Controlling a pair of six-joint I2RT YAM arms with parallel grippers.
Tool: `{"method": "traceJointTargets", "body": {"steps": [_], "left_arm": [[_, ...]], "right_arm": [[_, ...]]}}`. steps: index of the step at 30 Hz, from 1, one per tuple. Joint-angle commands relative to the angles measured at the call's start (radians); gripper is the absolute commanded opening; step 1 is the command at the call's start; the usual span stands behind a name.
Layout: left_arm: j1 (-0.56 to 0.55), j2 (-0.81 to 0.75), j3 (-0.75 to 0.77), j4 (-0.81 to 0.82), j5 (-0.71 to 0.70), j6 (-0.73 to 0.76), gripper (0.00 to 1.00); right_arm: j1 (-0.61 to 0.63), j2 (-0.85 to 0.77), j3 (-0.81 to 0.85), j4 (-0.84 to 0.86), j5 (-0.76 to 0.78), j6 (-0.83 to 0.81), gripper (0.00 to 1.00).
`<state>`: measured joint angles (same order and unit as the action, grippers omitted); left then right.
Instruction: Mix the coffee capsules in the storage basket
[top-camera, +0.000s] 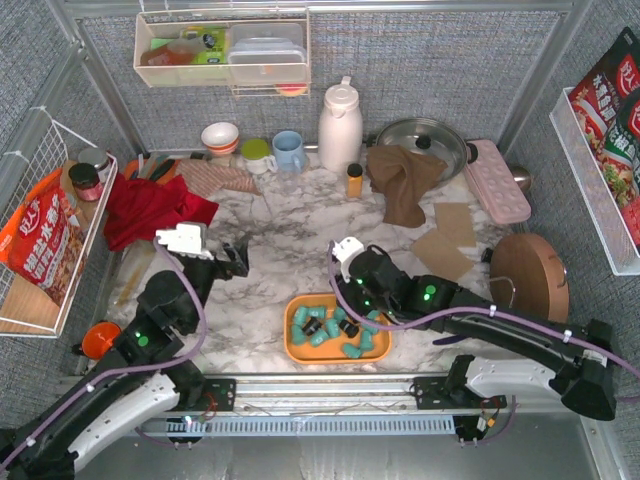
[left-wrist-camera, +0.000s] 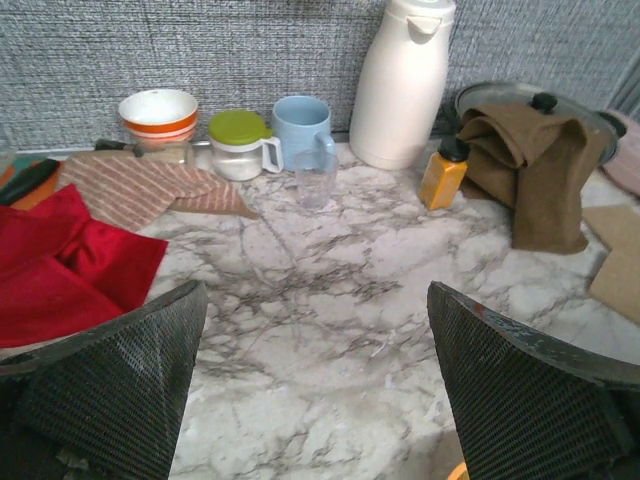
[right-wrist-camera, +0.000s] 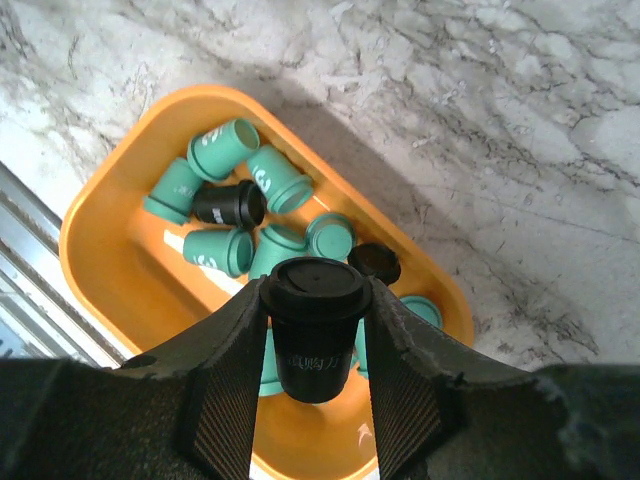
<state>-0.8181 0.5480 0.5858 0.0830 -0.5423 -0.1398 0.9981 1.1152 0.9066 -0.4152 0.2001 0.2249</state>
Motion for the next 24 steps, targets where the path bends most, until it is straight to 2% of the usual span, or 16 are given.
{"method": "traceJointTargets", "body": {"steps": [1,6,12,19,24], "left_arm": [[0.000,-0.020,0.046,-0.225,0.035,0.110,0.99],[0.000,-0.061,-0.018,-0.239,-0.004,0.116,0.99],[0.002,-0.099,-0.021,-0.229,-0.014,0.119,0.99],[0.003,-0.149,-0.032,-0.232,-0.028,0.114,0.99],[0.004,-0.178,-0.040,-0.229,-0.042,0.112,0.99]], "right_arm": [[0.022,-0.017,-0.025,-0.042,-0.004,-0.012,0.37],[0.044,-0.029,-0.058,-0.123,-0.003,0.044,0.39],[0.056,-0.046,-0.108,-0.218,0.022,0.140,0.42],[0.056,-0.024,-0.135,-0.210,0.019,0.202,0.49],[0.058,0.014,-0.138,-0.148,-0.075,0.240,0.51]]}}
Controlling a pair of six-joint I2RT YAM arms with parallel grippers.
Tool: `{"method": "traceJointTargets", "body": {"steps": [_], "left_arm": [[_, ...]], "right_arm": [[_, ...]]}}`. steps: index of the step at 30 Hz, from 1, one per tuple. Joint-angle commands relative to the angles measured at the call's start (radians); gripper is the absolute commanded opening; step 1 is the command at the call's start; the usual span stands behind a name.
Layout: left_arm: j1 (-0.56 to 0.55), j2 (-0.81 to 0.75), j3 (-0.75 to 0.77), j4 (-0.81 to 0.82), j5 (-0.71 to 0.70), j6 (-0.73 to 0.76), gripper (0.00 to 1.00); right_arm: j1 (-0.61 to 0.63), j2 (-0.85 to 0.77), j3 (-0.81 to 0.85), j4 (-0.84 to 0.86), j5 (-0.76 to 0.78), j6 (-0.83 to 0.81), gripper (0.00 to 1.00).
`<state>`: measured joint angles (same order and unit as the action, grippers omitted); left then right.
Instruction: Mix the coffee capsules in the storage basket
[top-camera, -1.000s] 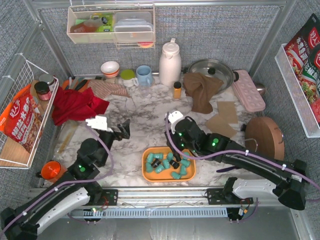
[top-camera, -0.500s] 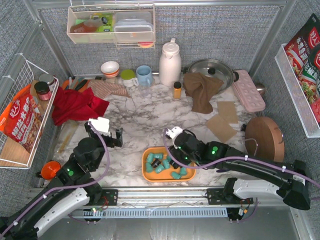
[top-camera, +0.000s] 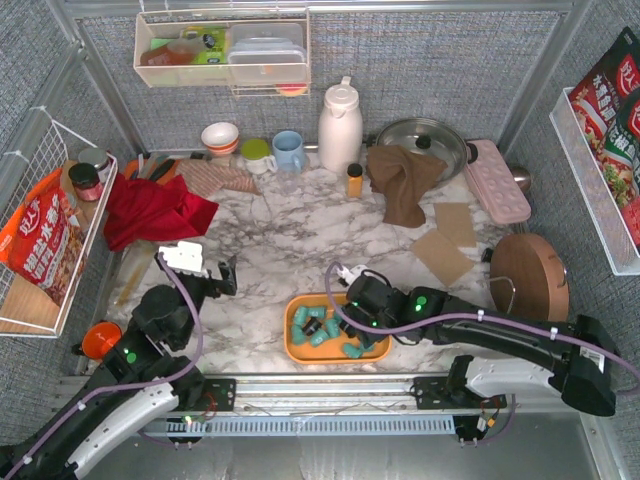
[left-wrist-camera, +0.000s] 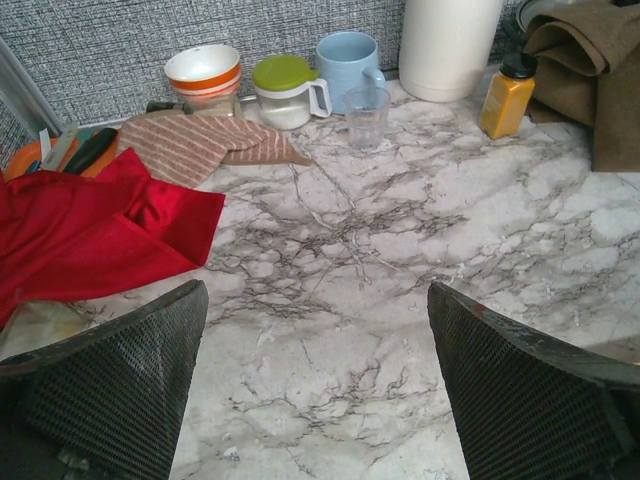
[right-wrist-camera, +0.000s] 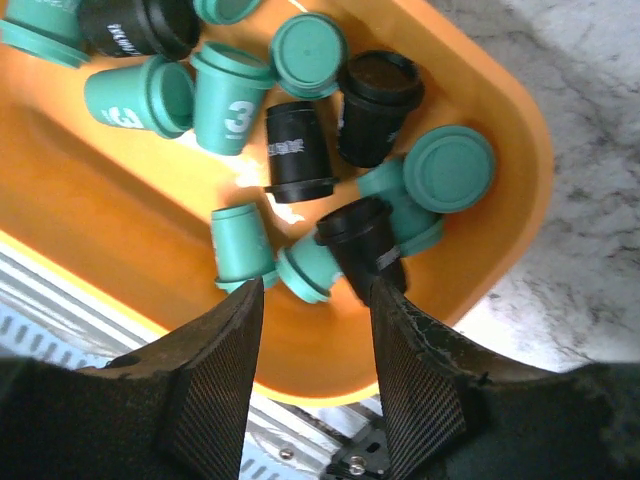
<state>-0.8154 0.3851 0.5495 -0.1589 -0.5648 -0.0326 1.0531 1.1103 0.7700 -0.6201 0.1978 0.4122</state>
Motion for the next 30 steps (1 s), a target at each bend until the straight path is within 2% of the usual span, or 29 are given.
{"method": "traceJointTargets", "body": {"steps": [1,6,16,25,30], "left_arm": [[0.001,-0.018,-0.005,0.013,-0.021,0.005,0.99],[0.001,-0.025,-0.004,0.011,-0.026,0.004,0.99],[0.001,-0.027,-0.005,0.011,-0.025,0.007,0.99],[0.000,-0.025,-0.005,0.012,-0.020,-0.001,0.99],[0.000,-0.025,-0.004,0.008,-0.021,-0.004,0.99]], "right_arm": [[0.006,0.027,-0.006,0.079,-0.092,0.064,0.51],[0.021,0.066,-0.008,0.139,-0.127,0.090,0.52],[0.025,0.043,0.051,0.051,-0.051,0.060,0.52],[0.017,-0.004,0.133,-0.097,0.176,0.028,0.56],[-0.016,-0.053,0.122,-0.159,0.274,0.047,0.58]]}}
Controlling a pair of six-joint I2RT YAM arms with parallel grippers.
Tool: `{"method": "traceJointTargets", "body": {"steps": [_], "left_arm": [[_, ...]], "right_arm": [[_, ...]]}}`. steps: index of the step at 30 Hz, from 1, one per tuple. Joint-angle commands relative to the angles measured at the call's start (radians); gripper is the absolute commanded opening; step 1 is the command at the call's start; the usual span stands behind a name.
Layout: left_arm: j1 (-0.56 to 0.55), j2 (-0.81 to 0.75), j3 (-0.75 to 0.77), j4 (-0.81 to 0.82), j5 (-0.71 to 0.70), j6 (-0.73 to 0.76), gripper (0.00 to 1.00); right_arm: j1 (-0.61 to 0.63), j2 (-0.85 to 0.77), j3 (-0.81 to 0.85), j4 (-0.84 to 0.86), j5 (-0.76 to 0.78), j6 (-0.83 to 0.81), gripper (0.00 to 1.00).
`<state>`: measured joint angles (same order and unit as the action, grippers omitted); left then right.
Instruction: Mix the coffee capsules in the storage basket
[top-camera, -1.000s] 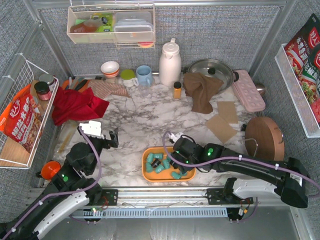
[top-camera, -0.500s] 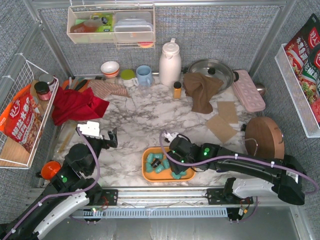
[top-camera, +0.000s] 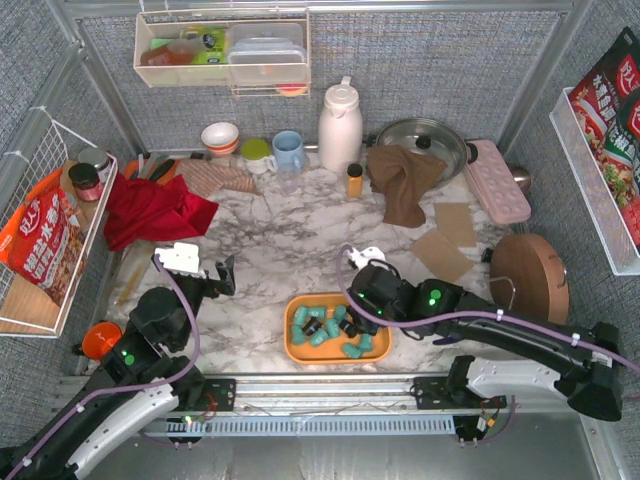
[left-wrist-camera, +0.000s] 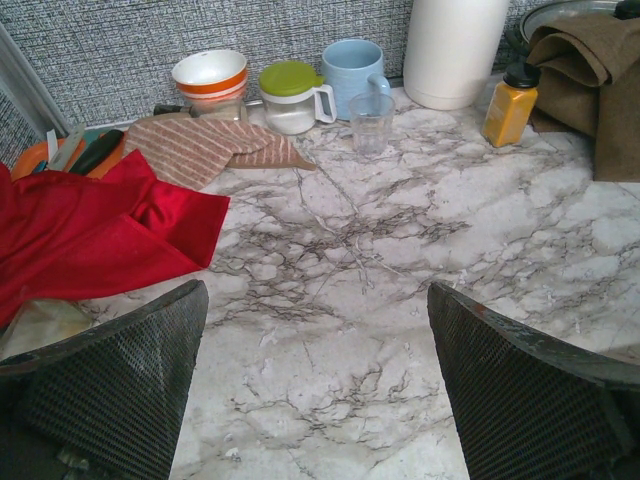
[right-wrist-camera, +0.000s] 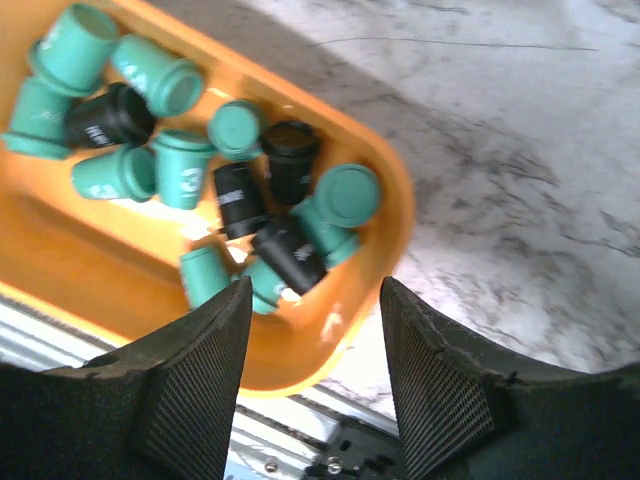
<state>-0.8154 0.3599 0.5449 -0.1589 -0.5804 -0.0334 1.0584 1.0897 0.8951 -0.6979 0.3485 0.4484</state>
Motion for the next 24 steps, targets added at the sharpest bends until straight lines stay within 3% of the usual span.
{"method": "traceJointTargets", "body": {"steps": [1,6,14,19,24], "left_arm": [[0.000,0.000,0.000,0.008,-0.004,-0.005,0.99],[0.001,0.005,0.000,0.009,0.000,-0.008,0.99],[0.000,0.005,-0.001,0.008,0.002,-0.013,0.99],[0.001,0.002,-0.002,0.010,0.002,-0.014,0.99],[0.000,-0.001,-0.005,0.012,0.002,-0.013,0.99]], "right_arm": [[-0.032,-0.047,-0.011,-0.089,0.148,0.015,0.59],[-0.100,-0.154,-0.061,-0.076,0.263,0.001,0.73],[-0.188,-0.367,-0.156,0.136,0.405,-0.145,0.98],[-0.215,-0.447,-0.245,0.339,0.430,-0.315,0.99],[-0.219,-0.504,-0.348,0.517,0.358,-0.407,0.99]]}}
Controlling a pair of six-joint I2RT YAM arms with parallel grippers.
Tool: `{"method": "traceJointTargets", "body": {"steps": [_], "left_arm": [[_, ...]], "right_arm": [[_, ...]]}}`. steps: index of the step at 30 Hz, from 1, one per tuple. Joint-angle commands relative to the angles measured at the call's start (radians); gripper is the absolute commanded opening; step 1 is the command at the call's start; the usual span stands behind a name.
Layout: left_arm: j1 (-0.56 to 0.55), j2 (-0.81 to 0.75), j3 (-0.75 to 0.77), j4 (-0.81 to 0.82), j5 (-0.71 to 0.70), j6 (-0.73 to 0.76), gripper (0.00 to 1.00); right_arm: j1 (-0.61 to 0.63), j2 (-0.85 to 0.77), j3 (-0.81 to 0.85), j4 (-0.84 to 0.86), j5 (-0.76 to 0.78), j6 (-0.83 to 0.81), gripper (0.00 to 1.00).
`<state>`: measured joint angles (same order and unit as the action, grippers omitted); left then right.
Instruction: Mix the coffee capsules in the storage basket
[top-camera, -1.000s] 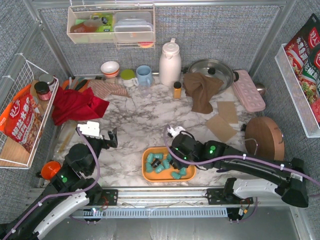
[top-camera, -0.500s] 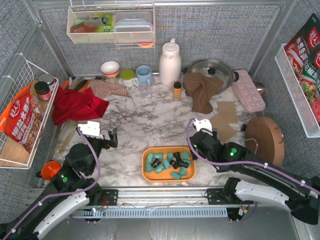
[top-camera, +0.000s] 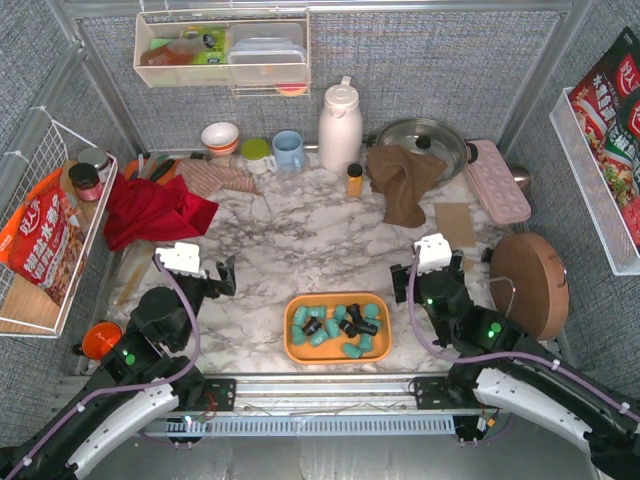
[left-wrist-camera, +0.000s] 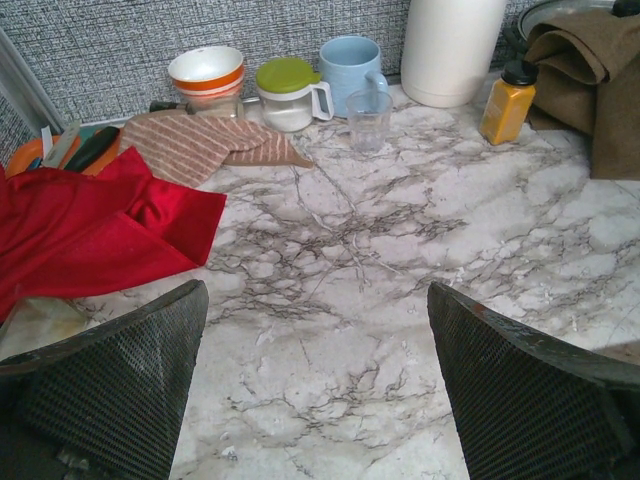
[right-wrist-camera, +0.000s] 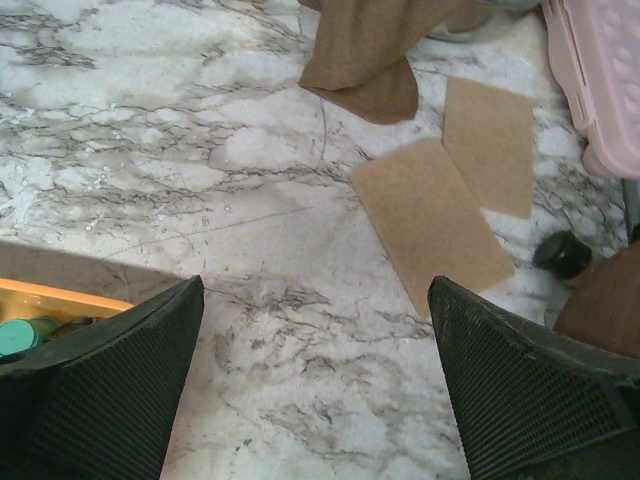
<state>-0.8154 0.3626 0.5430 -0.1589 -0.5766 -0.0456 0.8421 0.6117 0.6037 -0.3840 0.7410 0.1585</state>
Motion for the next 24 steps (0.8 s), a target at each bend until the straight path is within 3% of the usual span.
{"method": "traceJointTargets", "body": {"steps": [1,9,13,17,20,24], "left_arm": [[0.001,-0.006,-0.004,0.014,-0.002,0.001,0.99],[0.001,-0.004,-0.011,0.020,0.013,0.011,0.99],[0.000,-0.007,-0.015,0.024,0.017,0.015,0.99],[0.000,-0.014,-0.020,0.029,0.021,0.018,0.99],[0.001,-0.021,-0.024,0.033,0.028,0.016,0.99],[0.000,-0.023,-0.029,0.037,0.034,0.020,0.99]], "right_arm": [[-0.004,-0.031,-0.081,0.252,-0.038,-0.144,0.99],[-0.140,0.080,-0.229,0.728,-0.068,-0.376,0.99],[-0.266,0.311,-0.152,0.768,-0.090,-0.317,0.99],[-0.401,0.543,-0.129,0.971,-0.089,-0.306,0.99],[-0.526,0.641,-0.137,1.067,-0.089,-0.239,0.99],[-0.701,0.694,-0.157,1.076,-0.093,-0.032,0.99]]}}
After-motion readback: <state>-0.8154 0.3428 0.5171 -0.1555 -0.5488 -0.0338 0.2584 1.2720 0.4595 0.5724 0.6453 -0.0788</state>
